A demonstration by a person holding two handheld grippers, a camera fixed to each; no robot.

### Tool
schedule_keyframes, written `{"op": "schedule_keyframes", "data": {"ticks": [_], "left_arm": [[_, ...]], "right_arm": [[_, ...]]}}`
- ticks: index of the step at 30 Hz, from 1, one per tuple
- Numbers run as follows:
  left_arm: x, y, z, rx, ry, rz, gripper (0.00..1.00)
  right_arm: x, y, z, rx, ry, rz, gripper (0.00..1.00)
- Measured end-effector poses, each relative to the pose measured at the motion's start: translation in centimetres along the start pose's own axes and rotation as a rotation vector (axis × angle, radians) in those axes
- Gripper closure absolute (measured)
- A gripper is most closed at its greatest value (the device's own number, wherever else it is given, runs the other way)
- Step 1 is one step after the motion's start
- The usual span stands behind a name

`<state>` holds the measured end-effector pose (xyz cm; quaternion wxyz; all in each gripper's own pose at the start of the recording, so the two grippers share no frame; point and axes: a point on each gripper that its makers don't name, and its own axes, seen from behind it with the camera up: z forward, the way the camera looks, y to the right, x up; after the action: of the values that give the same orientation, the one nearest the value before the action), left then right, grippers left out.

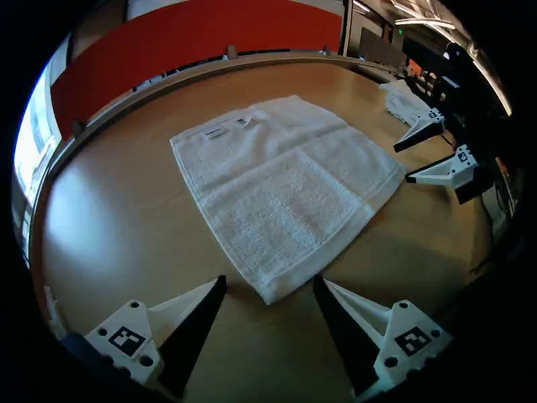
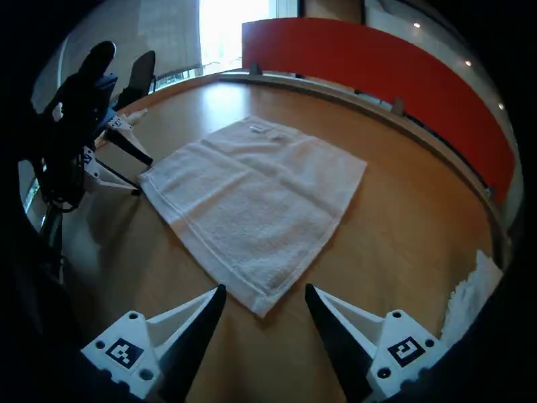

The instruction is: Fold towel

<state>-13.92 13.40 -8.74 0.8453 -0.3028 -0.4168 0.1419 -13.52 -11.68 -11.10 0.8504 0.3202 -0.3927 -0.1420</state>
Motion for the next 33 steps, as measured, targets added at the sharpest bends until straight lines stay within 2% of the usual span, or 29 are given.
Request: {"op": "schedule_keyframes", "data": {"ticks": [5,11,26,30,33], "left_arm": [[0.0,0.1,0.0,0.007,0.003,0.012,0.07],[-0.02,0.14,0.06,0.004,0.0,0.019,0.11],[-0.09,0.32,0.08,0.013,-0.007,0.005,0.2],[-0.07,0.39,0.07,0.014,-0.006,0.003,0.25],[-0.04,0.47,0.1,0.015,-0.006,0.002,0.34]], "right_arm": [[-0.44,-0.55,0.16,0.026,-0.019,-0.016,0.19],[-0.52,-0.26,0.29,0.012,-0.024,-0.037,0.21],[-0.65,-0.37,0.35,0.024,-0.036,-0.031,0.39],[-0.62,-0.35,0.37,0.026,-0.036,-0.03,0.47],[-0.61,-0.27,0.37,0.024,-0.037,-0.027,0.55]]}}
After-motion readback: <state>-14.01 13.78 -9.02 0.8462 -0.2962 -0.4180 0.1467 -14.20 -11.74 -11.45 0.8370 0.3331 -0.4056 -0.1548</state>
